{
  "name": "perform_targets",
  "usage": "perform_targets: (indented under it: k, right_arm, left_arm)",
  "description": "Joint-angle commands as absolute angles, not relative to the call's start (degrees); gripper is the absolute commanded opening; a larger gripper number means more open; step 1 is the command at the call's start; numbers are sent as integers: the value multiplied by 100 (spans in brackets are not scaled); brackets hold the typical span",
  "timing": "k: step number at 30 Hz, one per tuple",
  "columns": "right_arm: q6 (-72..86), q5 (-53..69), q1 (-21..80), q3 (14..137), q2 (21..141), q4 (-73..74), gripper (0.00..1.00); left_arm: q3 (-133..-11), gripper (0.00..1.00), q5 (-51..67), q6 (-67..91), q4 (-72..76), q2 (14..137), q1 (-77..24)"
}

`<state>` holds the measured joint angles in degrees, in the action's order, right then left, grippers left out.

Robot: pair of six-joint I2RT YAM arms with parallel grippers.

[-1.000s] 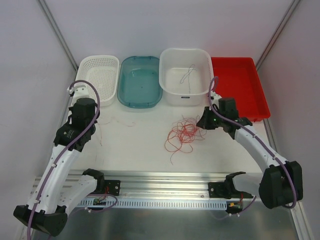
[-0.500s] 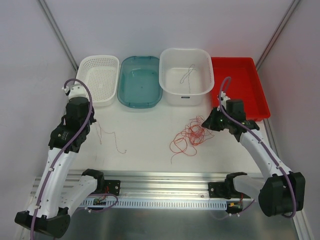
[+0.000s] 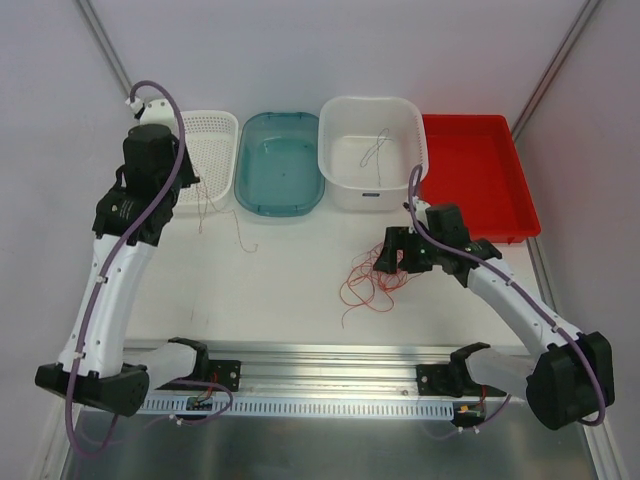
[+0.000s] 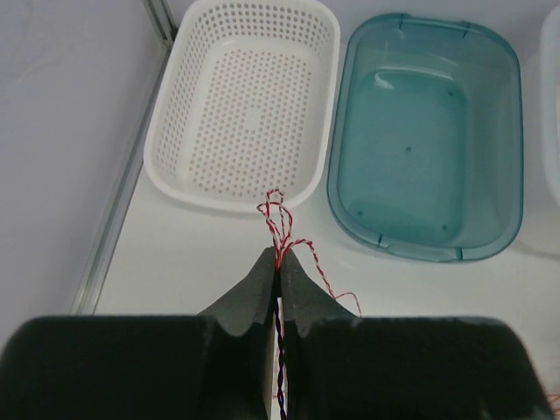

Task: Untangle the cables

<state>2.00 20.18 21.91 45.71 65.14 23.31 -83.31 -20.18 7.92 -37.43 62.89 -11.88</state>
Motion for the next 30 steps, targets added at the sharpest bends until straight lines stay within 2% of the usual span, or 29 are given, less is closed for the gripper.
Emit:
perform_targets:
  k: [1, 7, 20, 30]
  right_arm:
    - [26, 2021, 2320, 4817, 6259, 2408, 82]
    - [-87, 2013, 2426, 4755, 6012, 2443, 92]
    - [-360, 1969, 2443, 5009, 6108, 2786, 92]
    - [-492, 1793, 2443, 5282, 6609, 3050, 92]
  left_arm:
    - [-9104, 0, -2433, 150, -3262, 6784, -1116]
    - [-10221, 0, -2848, -728, -2717, 7795, -985]
    - [-11987, 0, -2180, -1169, -1565, 10640, -35]
    - [-12498, 0, -1319, -897, -1274, 12655, 527]
